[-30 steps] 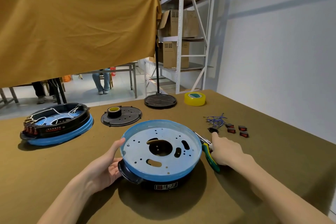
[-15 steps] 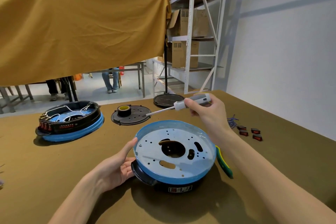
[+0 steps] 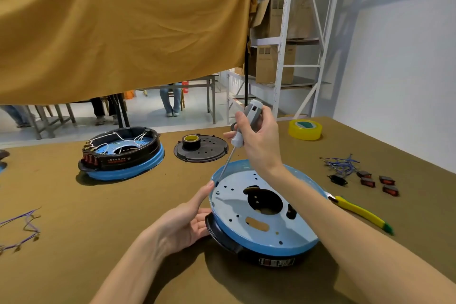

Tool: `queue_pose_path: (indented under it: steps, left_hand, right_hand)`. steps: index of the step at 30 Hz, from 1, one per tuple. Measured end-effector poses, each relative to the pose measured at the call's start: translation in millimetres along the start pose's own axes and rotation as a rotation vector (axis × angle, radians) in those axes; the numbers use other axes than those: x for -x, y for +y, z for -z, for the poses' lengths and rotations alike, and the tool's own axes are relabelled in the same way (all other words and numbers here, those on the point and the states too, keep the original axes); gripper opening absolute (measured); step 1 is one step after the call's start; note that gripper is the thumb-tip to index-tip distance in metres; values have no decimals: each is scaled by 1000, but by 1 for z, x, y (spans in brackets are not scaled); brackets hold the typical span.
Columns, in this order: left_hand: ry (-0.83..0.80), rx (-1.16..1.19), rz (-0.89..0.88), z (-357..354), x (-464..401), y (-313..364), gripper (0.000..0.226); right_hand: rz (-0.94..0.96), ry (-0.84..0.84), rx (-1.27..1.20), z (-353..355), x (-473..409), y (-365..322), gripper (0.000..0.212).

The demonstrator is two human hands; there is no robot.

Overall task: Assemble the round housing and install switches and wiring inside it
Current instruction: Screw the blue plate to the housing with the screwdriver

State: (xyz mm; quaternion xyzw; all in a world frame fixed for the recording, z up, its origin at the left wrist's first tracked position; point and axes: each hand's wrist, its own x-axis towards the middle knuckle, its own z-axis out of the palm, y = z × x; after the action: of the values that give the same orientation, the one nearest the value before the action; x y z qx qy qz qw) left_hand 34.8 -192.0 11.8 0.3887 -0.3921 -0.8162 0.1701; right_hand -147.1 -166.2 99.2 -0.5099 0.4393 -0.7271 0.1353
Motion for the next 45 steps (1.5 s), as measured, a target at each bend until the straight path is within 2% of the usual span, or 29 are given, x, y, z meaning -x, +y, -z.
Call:
queue_pose_path:
  steps: [3, 18, 22, 27, 33, 38, 41, 43, 45]
  left_hand:
    - [-7, -1, 8, 1, 0, 1, 80]
    - [-39, -28, 11, 2, -2, 1, 82]
    - [-54, -91, 33, 5, 0, 4, 83]
    - [-86, -252, 62, 12, 5, 8, 90]
    - [-104, -297, 59, 16, 7, 8, 94]
    - [-96, -303, 64, 13, 7, 8, 97]
    - [-83, -319, 66, 12, 6, 7, 96]
    - [-80, -313, 65, 12, 6, 7, 96]
    - [-79, -301, 74, 13, 6, 7, 94]
  right_hand:
    - [13, -24, 36, -5, -2, 8, 29]
    - [43, -119, 96, -4, -1, 9, 25]
    - [79, -238, 161, -6, -3, -2, 25]
    - [183, -466, 438, 1, -12, -25, 46]
    - [41, -743, 570, 7, -26, -63, 25]
    - [72, -793, 786, 6, -35, -84, 26]
    - [129, -794, 1090, -2, -41, -93, 44]
    - [26, -877, 1105, -9, -47, -101, 45]
    - [-105, -967, 1006, -13, -52, -109, 30]
